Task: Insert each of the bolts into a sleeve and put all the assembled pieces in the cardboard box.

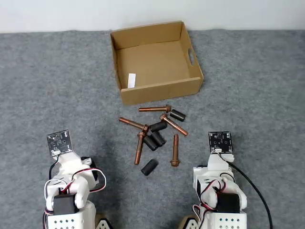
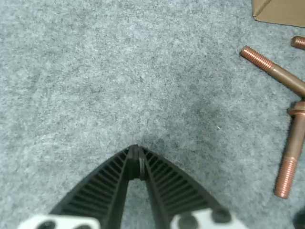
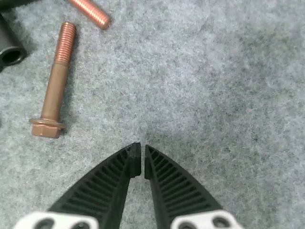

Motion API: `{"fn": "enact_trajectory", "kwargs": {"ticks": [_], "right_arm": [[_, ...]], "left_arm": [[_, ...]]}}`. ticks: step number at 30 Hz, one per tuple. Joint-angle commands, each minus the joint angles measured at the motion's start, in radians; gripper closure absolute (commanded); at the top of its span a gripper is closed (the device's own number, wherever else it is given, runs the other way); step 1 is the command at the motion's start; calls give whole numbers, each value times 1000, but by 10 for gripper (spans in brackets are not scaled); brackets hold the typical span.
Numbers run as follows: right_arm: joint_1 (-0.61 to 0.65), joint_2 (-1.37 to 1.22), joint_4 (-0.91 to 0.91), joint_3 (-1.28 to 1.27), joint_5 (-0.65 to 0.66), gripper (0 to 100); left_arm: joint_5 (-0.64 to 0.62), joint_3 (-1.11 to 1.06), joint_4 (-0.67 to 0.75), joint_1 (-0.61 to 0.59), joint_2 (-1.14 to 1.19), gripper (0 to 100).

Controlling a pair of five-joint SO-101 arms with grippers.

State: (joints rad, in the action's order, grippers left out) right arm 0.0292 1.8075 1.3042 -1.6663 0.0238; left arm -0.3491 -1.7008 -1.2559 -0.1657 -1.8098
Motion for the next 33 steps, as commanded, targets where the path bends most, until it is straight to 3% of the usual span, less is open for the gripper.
{"fn": "enact_trajectory", "kwargs": {"ticks": [1, 27, 33], "right_arm": [[7, 7, 5, -17, 9, 990], [4, 5, 5, -11, 11, 990], [-18, -7, 51, 207, 14, 991]], "left_arm": [[-2, 16, -5, -2, -11, 994], [-2, 16, -5, -2, -11, 994], [-2, 16, -5, -2, -11, 994]]}}
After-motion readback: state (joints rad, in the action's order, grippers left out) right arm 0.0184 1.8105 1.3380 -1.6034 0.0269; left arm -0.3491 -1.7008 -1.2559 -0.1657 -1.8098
